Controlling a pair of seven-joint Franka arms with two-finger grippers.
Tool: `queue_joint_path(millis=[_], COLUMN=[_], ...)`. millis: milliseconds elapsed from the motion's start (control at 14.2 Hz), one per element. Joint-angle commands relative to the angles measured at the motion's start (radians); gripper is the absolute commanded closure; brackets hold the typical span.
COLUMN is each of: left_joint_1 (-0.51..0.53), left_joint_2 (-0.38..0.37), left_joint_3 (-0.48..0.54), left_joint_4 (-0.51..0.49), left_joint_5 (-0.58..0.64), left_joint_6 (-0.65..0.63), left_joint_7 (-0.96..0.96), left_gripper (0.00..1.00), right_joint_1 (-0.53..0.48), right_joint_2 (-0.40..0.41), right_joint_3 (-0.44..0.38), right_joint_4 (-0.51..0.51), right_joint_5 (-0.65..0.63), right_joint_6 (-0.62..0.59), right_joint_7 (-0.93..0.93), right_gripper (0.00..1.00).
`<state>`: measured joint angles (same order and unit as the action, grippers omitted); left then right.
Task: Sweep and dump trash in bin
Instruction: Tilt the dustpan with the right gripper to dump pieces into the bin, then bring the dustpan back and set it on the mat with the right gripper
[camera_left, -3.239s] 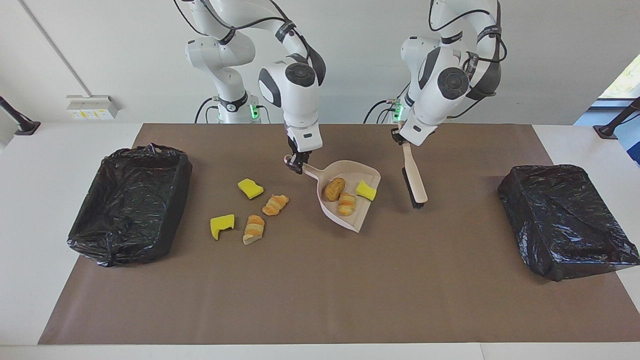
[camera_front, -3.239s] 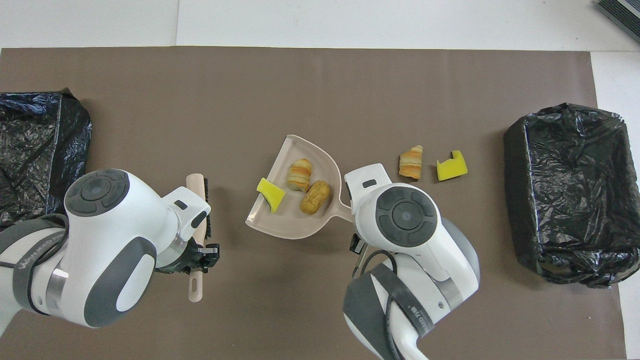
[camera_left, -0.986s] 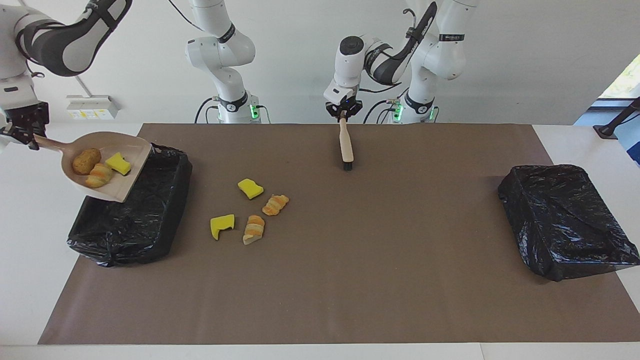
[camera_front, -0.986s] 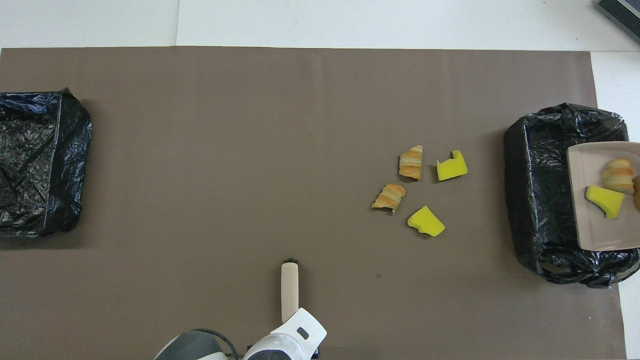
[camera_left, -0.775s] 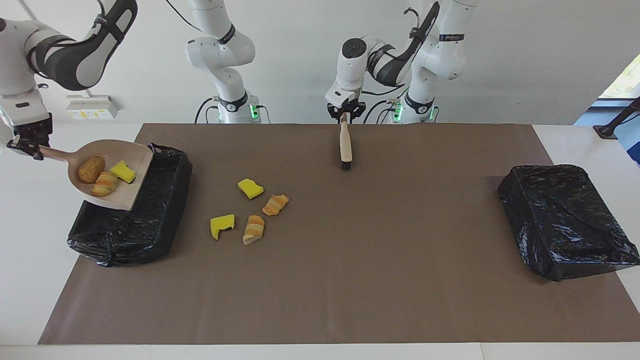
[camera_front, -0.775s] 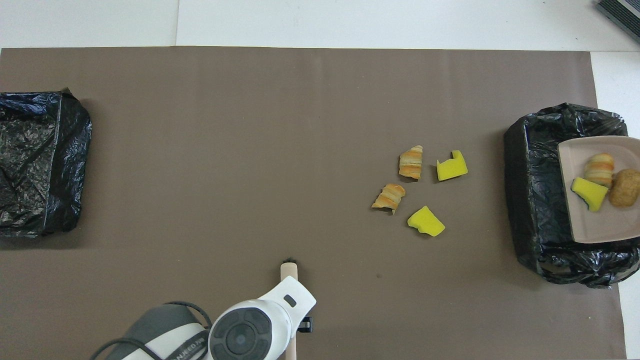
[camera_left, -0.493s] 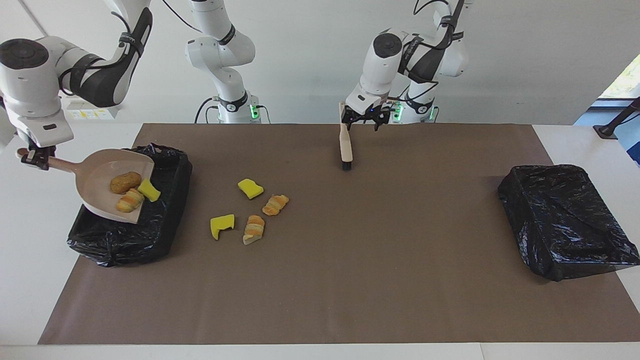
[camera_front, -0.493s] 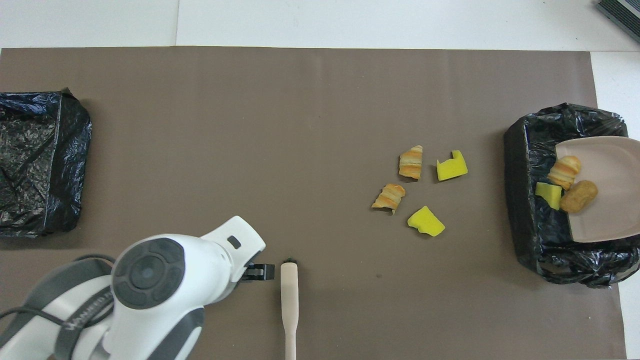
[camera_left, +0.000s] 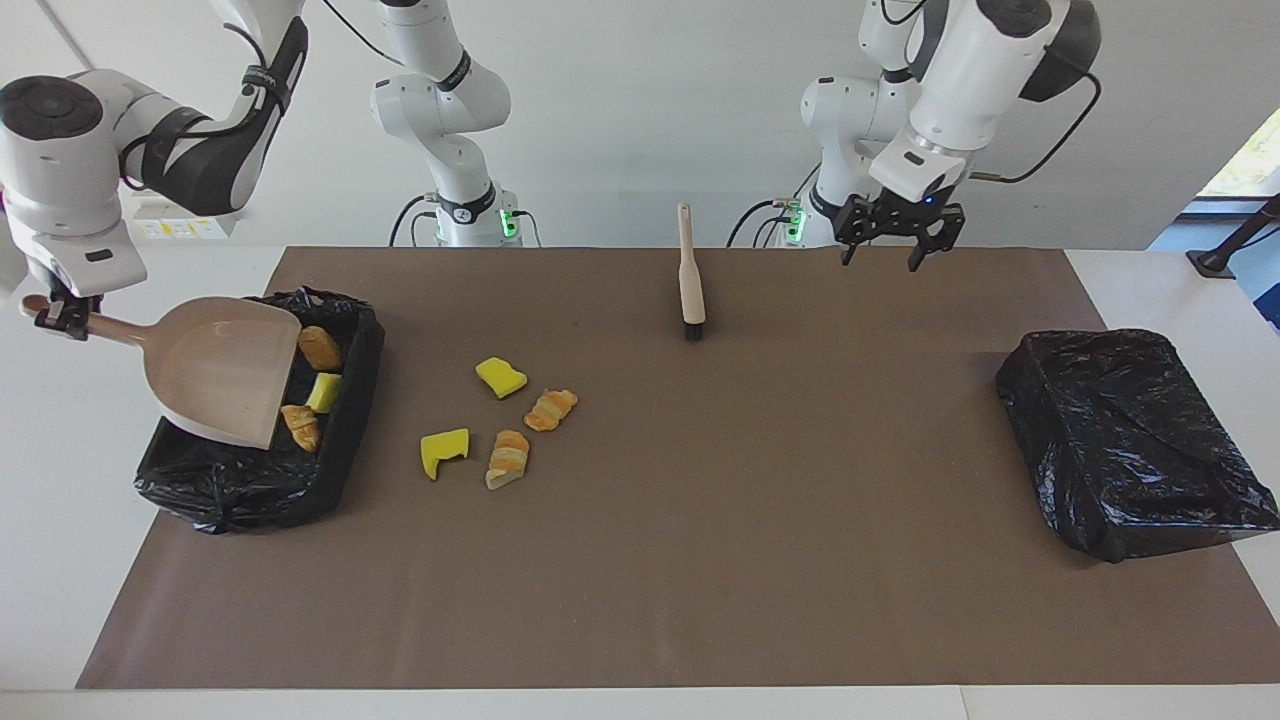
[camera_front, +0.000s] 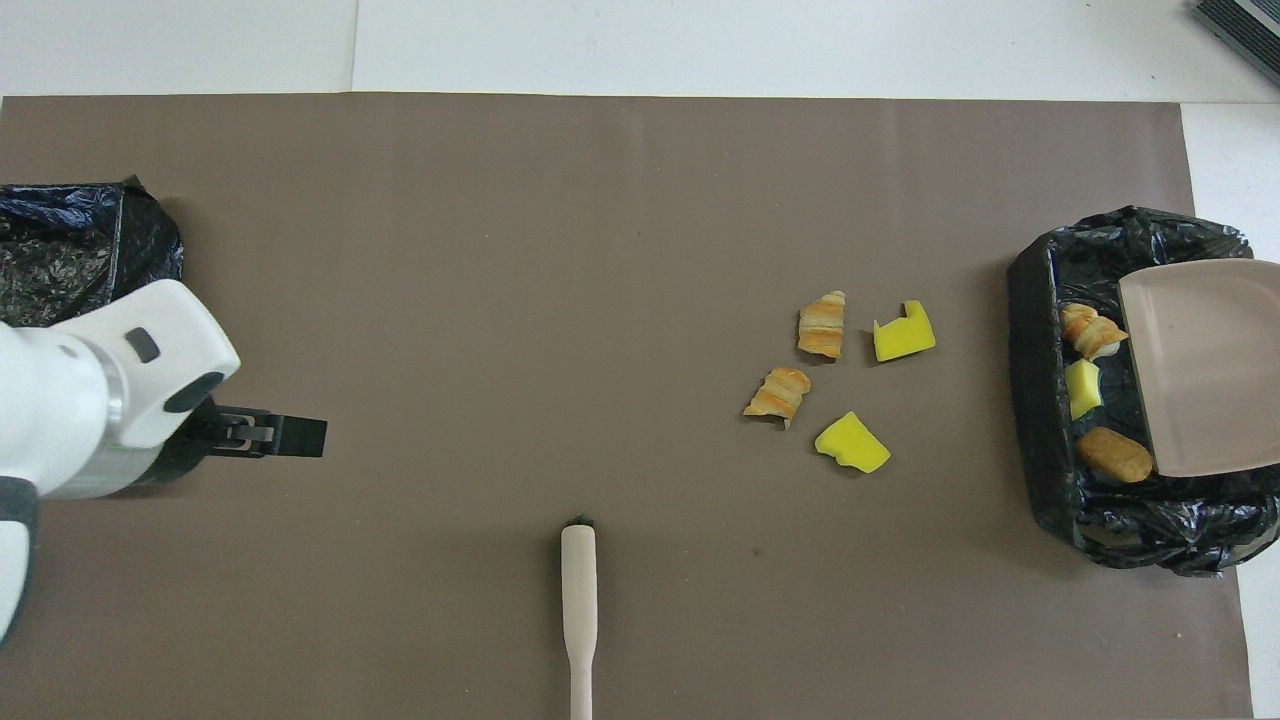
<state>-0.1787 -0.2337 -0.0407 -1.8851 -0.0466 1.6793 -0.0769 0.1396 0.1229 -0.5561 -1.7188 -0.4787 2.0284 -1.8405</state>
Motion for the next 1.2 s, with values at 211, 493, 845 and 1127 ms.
queue_joint_path(millis=[211,493,845,1127], left_joint_1=[0.108,0.120,0.120,0.122], left_joint_2=[0.151,0.203,0.163,0.178], left_joint_3=[-0.016,-0.010,-0.010,-0.007], left_joint_4=[0.348,0.437,0.391,0.402], left_joint_5=[0.064,0.054,0.053,0.051], left_joint_6=[-0.260,-0.319,-0.291,-0.263], left_joint_7=[0.124,0.141,0.146,0.141], left_gripper=[0.00,0.00,0.00,0.00], right_joint_1=[-0.011,-0.012,-0.009,-0.009], right_joint_2=[-0.028,-0.052,-0.088,-0.072], right_joint_3=[0.053,0.088,0.238,0.457], right_joint_4=[0.142,0.182,0.167,0.140], right_joint_5=[-0.011,0.136,0.212,0.216], right_joint_6=[-0.192,-0.249,-0.278,-0.321], right_joint_7=[-0.040,0.114,0.581,1.103], right_gripper=[1.00,1.00,1.00,1.00])
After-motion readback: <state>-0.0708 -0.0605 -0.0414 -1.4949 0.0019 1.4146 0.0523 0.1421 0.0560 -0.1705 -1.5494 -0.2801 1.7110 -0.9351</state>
